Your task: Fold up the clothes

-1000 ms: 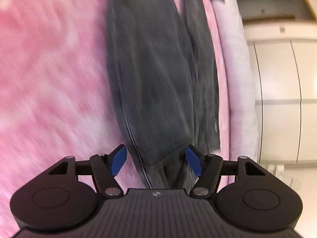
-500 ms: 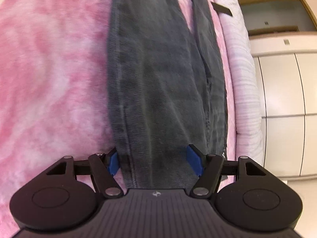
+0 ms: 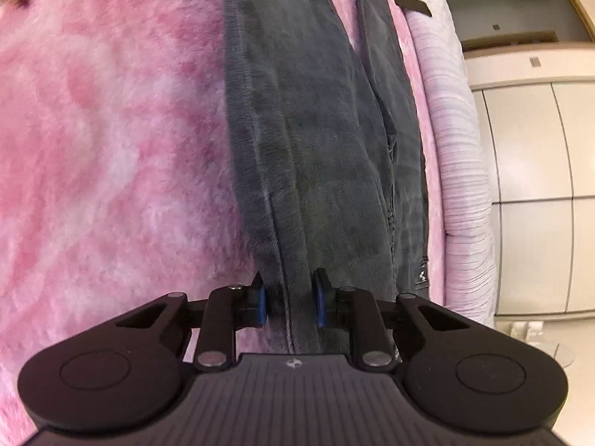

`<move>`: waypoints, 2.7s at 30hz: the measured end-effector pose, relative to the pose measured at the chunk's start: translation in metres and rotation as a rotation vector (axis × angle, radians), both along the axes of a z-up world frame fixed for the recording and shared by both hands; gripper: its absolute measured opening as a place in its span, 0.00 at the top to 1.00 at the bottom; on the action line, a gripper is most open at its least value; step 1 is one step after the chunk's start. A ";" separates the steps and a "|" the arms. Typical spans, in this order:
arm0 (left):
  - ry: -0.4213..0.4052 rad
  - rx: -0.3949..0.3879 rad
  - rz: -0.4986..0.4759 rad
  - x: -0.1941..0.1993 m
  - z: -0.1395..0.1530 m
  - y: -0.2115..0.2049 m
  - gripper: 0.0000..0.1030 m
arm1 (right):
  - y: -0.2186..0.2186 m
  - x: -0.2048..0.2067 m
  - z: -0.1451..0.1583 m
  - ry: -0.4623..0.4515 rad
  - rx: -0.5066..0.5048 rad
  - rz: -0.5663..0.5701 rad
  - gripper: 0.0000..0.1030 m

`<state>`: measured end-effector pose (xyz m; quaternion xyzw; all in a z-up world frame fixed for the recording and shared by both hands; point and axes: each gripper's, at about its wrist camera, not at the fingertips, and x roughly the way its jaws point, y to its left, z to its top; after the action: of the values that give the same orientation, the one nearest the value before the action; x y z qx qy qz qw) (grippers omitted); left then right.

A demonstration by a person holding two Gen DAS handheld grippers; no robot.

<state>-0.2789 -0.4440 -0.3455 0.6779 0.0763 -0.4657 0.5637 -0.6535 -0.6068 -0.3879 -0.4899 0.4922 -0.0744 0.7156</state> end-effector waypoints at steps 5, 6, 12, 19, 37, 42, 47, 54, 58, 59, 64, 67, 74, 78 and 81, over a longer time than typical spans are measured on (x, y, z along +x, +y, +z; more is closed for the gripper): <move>-0.001 0.009 -0.036 0.002 0.003 0.000 0.94 | -0.012 0.000 -0.013 0.039 -0.058 0.028 0.71; 0.000 0.010 -0.039 0.003 0.004 0.000 0.94 | -0.016 0.002 -0.013 0.045 -0.053 0.023 0.71; -0.004 0.007 -0.055 0.001 0.010 0.004 0.95 | -0.021 0.002 -0.011 0.085 0.008 -0.024 0.90; 0.003 -0.019 -0.052 0.001 0.030 0.014 0.96 | -0.008 -0.008 0.021 0.046 0.049 -0.080 0.94; 0.025 0.070 0.031 -0.024 0.136 0.095 0.96 | 0.049 -0.013 0.130 0.103 0.340 -0.080 0.94; 0.025 0.082 -0.002 0.007 0.185 0.047 0.95 | -0.006 0.032 0.180 0.132 0.421 -0.096 0.95; 0.068 0.131 -0.039 0.071 0.210 -0.047 0.95 | -0.071 0.090 0.214 0.137 0.455 -0.171 0.96; 0.158 0.242 -0.125 0.170 0.193 -0.172 0.95 | -0.158 0.177 0.206 0.183 0.515 -0.328 0.96; 0.216 0.315 -0.150 0.214 0.174 -0.224 0.95 | -0.200 0.208 0.181 0.215 0.538 -0.398 0.96; 0.233 0.330 -0.149 0.224 0.168 -0.236 0.95 | -0.210 0.214 0.175 0.217 0.545 -0.417 0.95; 0.290 0.376 -0.084 0.259 0.130 -0.285 0.89 | -0.248 0.234 0.141 0.224 0.611 -0.469 0.94; 0.284 0.347 0.004 0.272 0.101 -0.307 0.83 | -0.268 0.241 0.119 0.215 0.652 -0.504 0.94; 0.169 0.227 0.154 0.264 0.064 -0.333 0.66 | -0.289 0.245 0.090 0.121 0.735 -0.572 0.88; 0.135 0.168 0.205 0.253 0.060 -0.331 0.58 | -0.288 0.225 0.105 -0.009 0.772 -0.548 0.57; 0.133 0.131 0.245 0.249 0.061 -0.334 0.44 | -0.295 0.204 0.128 -0.252 0.753 -0.594 0.09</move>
<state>-0.0297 -0.7779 -0.2849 0.6665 0.2259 -0.4315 0.5644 -0.4499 -0.9020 -0.2603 -0.0232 0.5128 -0.1507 0.8449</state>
